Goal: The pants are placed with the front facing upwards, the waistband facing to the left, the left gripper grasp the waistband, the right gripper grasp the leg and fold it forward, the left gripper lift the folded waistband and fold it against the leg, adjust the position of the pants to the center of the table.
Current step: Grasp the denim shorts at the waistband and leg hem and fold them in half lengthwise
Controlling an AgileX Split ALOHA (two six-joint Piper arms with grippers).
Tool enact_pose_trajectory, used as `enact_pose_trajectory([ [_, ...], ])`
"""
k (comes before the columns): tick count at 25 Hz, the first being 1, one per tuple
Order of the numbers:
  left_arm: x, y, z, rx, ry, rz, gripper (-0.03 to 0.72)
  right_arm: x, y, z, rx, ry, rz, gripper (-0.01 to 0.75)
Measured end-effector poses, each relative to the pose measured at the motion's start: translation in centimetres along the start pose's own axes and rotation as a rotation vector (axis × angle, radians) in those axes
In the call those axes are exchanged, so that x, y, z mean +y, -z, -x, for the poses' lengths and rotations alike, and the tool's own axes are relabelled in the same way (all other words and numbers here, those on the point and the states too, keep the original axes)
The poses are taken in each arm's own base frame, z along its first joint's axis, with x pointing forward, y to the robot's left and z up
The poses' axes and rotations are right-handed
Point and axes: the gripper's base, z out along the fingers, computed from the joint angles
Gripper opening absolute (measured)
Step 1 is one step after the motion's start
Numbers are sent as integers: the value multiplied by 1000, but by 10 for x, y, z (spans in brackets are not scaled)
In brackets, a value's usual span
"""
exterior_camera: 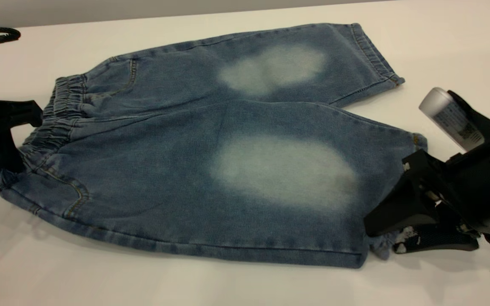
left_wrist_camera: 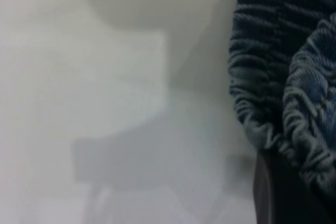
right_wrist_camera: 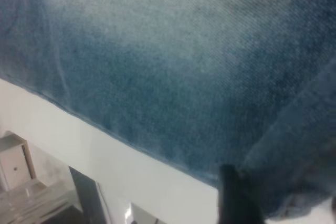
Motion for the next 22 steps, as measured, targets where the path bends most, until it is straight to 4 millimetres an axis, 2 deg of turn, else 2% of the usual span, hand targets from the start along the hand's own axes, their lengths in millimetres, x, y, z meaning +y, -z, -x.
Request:
enact_pose_trajectory([
  [5,0,0,0,2,0,1,121,-3,0,6,-17,5,-44,111],
  [8,0,0,0,2,0,1,121,-3,0,6,-21,5,-48,30],
  [13,0,6,1,13,4,4,121,3,7,11,-52,34,-50,22],
  [22,-4,27,20,16,-1,11,121,40,41,25,-197,173,5,22],
])
